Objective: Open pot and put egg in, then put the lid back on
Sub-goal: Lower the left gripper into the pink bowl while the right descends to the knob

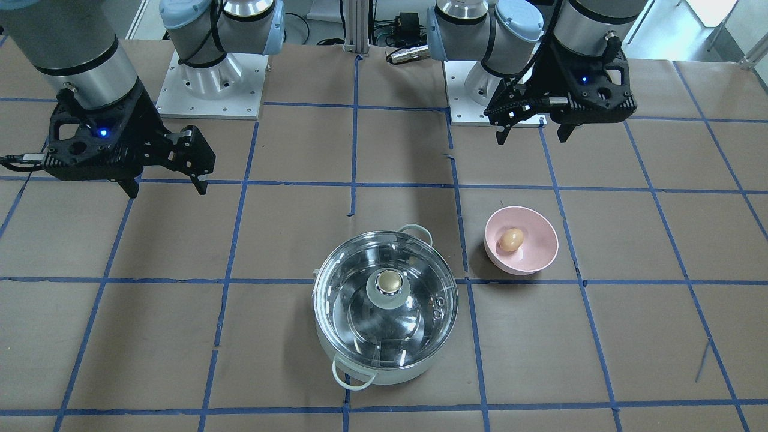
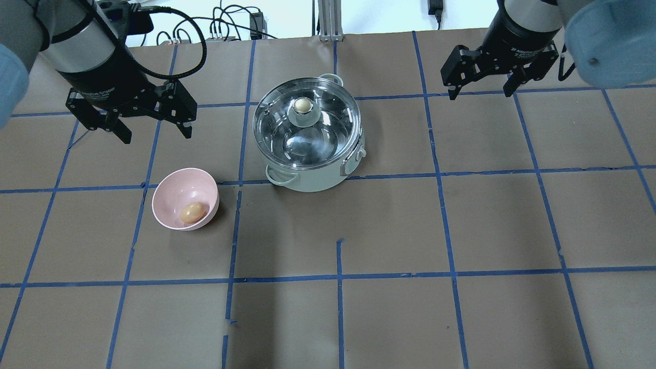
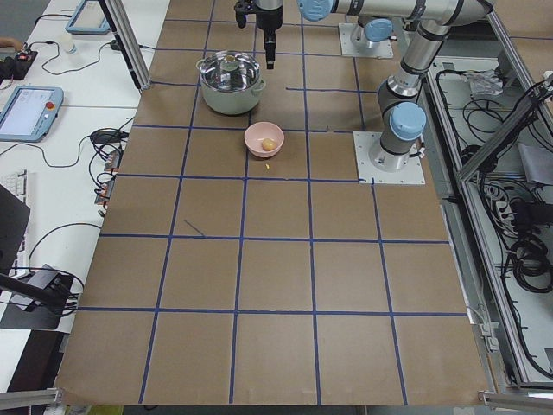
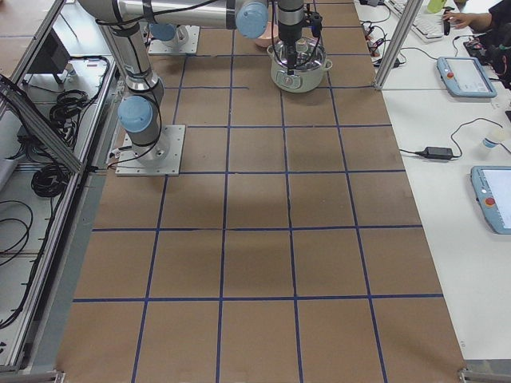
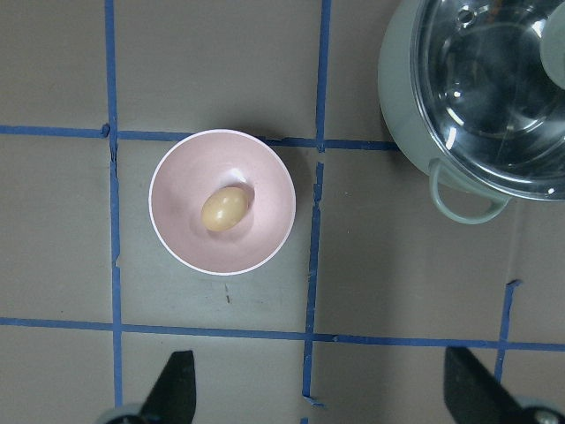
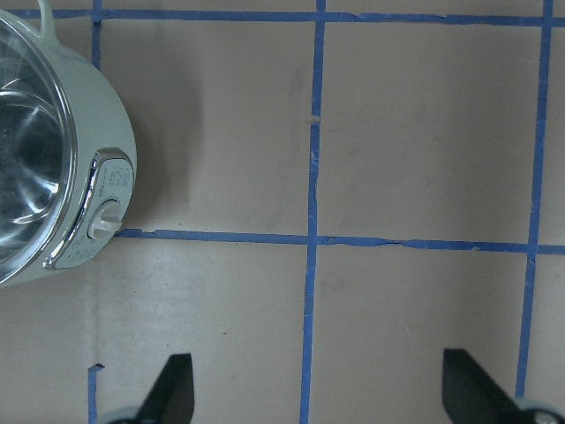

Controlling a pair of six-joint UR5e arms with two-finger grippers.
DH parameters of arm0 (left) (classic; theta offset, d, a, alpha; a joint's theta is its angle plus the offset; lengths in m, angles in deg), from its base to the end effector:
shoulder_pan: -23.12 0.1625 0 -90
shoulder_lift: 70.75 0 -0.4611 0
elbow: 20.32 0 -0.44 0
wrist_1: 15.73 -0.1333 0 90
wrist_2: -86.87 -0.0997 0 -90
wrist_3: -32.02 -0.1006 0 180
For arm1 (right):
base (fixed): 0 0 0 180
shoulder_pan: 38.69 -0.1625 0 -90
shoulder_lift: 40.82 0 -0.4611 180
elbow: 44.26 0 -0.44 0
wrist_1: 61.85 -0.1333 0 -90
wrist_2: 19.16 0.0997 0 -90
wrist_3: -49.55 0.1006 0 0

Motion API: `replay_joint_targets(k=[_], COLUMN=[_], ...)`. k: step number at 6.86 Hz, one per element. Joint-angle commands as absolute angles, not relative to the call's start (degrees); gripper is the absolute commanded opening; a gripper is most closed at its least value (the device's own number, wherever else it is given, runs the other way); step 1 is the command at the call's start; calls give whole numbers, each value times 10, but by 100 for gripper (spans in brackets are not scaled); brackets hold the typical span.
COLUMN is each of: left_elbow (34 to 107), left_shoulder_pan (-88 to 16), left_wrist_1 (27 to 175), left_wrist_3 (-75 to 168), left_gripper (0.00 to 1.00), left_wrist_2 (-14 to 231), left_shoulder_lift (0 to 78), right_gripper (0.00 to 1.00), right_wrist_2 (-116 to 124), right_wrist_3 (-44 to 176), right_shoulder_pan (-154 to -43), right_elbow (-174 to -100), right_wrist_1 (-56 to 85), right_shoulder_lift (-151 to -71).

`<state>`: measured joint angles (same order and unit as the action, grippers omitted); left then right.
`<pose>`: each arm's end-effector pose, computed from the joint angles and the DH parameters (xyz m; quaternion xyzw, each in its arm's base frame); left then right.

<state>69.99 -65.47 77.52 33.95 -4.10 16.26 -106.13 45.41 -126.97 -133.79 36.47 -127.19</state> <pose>-0.1189 -0.5172 0.5420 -0.0291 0.9995 0.0049 0.0085 0.1212 -0.5808 0.5073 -0.0223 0.9984 -0.0463 0.0241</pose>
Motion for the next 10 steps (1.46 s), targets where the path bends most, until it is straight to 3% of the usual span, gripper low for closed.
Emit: replay_joint_targets(k=[1, 4, 6, 8, 10], left_elbow=[703, 714, 797, 844, 884], left_shoulder_pan=[-655, -653, -640, -621, -551], left_wrist_1=[775, 780, 652, 584, 557], left_wrist_3=[340, 289, 273, 204, 129], left_gripper=[100, 100, 100, 100, 100], left_wrist_2=[-41, -45, -43, -44, -34], left_shoulder_lift=[163, 157, 178, 192, 203], right_gripper=[100, 100, 100, 100, 100], right_wrist_2=[-1061, -1051, -1057, -1058, -1052], right_wrist_3=[454, 485, 570, 685, 711], right_shoulder_pan=[-1270, -1289, -1375, -1448, -1454], right_elbow=[-1340, -1309, -1238, -1213, -1213], right_wrist_1=[364, 375, 410, 512, 528], right_shoulder_lift=[-1272, -1256, -1168, -1089, -1078])
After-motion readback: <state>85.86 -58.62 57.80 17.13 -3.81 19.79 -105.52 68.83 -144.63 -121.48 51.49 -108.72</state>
